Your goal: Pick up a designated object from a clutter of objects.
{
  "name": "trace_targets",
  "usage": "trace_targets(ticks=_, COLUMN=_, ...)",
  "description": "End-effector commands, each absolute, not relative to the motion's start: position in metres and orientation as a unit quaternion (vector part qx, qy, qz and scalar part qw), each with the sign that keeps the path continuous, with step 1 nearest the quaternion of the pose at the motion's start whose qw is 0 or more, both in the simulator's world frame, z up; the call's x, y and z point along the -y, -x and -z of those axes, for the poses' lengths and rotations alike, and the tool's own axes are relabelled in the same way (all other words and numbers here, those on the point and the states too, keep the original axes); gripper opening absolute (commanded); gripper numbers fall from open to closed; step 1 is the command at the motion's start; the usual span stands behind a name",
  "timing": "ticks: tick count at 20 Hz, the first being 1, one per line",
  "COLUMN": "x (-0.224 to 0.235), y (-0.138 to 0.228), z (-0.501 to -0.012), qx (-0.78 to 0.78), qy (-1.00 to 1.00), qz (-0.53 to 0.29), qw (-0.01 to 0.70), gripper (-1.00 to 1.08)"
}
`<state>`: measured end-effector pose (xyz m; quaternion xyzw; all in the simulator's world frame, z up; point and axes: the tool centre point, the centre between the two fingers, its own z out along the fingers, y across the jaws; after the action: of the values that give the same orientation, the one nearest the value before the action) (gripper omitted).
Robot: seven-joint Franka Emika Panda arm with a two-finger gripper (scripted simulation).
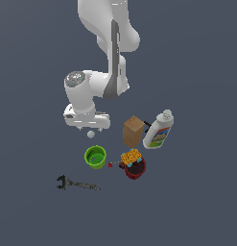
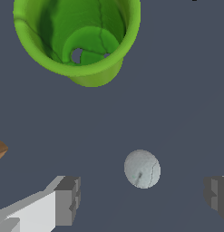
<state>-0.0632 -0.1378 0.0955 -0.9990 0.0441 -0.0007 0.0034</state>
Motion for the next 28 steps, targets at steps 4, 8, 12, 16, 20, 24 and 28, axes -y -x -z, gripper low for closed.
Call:
trace_targets(ticks=4, x=0.149, y=0.077, z=-0.076, qx=-0.050, qy=0.999, qz=0.000, qw=0.001, gripper=1.00)
trace_targets(ticks=8, x=0.152, y=0.081, z=-0.071, qx=-0.051, qy=0.999, qz=0.000, qw=0.000, gripper=1.00)
trace_targets(ticks=12, x=0.152, y=0.081, z=-0.071, qx=-0.051, qy=0.999, qz=0.000, qw=0.000, gripper=1.00)
trace_targets(ticks=16, x=0.152, y=0.081, z=-0.062, qx=-0.051, qy=0.999, qz=0.000, qw=0.000, gripper=1.00)
trace_targets(ticks=20, x=0.152, y=0.082, z=-0.046, qx=-0.051, qy=0.999, qz=0.000, qw=0.000, gripper=1.00)
trace_targets(ticks=24, x=0.152, y=0.082, z=-0.030, qx=-0.052, qy=0.999, qz=0.000, qw=0.000, gripper=1.00)
trace_targets(ticks=28, x=0.152, y=0.082, z=-0.022, qx=-0.052, qy=0.999, qz=0.000, qw=0.000, gripper=1.00)
